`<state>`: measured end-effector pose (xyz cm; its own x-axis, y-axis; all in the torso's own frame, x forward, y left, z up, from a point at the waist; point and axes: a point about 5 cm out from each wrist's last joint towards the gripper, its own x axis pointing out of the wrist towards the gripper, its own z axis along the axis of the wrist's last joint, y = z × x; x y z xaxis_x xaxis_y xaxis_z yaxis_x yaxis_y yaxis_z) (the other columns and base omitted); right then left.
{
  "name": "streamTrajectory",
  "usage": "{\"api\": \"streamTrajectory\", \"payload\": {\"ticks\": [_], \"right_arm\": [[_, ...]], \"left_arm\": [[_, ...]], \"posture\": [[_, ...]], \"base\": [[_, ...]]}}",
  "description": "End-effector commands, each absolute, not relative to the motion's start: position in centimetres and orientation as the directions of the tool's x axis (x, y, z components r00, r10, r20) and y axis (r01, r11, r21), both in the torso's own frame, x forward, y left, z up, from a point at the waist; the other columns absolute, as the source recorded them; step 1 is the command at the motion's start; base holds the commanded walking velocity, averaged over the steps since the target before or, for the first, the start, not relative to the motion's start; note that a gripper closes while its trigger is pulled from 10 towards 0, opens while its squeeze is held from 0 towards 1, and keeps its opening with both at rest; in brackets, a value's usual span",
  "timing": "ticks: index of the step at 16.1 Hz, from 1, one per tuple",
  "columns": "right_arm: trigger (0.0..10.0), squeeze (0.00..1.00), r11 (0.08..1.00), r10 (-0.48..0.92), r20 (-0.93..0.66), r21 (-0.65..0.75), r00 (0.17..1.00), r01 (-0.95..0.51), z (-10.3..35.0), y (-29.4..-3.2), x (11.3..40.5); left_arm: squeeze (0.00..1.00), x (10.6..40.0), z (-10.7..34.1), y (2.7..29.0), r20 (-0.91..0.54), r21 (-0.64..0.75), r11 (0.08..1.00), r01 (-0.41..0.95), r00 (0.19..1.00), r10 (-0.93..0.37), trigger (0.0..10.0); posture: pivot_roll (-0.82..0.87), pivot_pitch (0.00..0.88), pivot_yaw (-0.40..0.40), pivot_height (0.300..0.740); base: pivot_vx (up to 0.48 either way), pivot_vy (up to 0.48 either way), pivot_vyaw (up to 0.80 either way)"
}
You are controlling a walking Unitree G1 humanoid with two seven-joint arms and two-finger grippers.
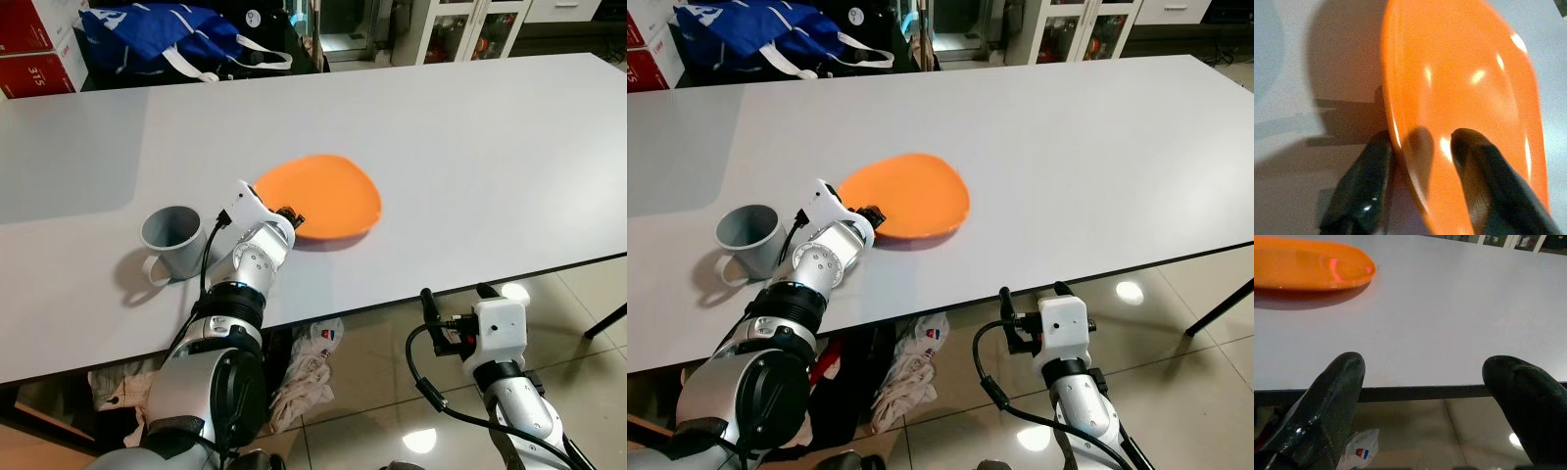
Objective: Setting the table
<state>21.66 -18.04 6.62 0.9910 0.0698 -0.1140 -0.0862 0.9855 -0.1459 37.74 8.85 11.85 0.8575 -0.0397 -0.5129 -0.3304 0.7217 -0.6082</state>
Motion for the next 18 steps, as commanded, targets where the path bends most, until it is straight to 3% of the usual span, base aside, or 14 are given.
{"api": "streamTrajectory", "payload": {"ticks": [1, 10, 17, 18], "right_arm": [[10.0, 0.0, 0.984, 0.068, -0.114, -0.155, 0.991, -0.085, 7.0, -18.1, 21.7], [10.0, 0.0, 0.985, 0.069, -0.117, -0.149, 0.991, -0.086, 7.1, -17.9, 21.9], [10.0, 0.0, 0.986, 0.074, -0.133, -0.141, 0.988, -0.093, 6.6, -17.7, 22.0], [10.0, 0.0, 0.985, 0.077, -0.135, -0.141, 0.988, -0.096, 6.6, -17.7, 22.1]], "left_arm": [[1.0, 37.4, 11.8, 7.9, -0.525, -0.602, 0.726, -0.333, 0.85, -0.046, 10.0], [1.0, 37.2, 12.2, 9.4, -0.55, -0.518, 0.783, -0.344, 0.835, 0.003, 10.0], [1.0, 36.2, 13.3, 10.6, -0.543, -0.423, 0.866, -0.267, 0.84, -0.006, 10.0], [0.0, 36.2, 13.9, 10.2, -0.519, -0.414, 0.885, -0.213, 0.854, -0.037, 10.0]], "posture": [[-0.19, 0.0, 0.027, 0.74], [-0.17, 0.0, 0.03, 0.74], [-0.15, 0.0, 0.028, 0.74], [-0.15, 0.0, 0.027, 0.74]], "base": [[0.0, 0.0, 0.0], [0.0, 0.0, 0.0], [0.0, 0.0, 0.0], [0.0, 0.0, 0.0]]}}
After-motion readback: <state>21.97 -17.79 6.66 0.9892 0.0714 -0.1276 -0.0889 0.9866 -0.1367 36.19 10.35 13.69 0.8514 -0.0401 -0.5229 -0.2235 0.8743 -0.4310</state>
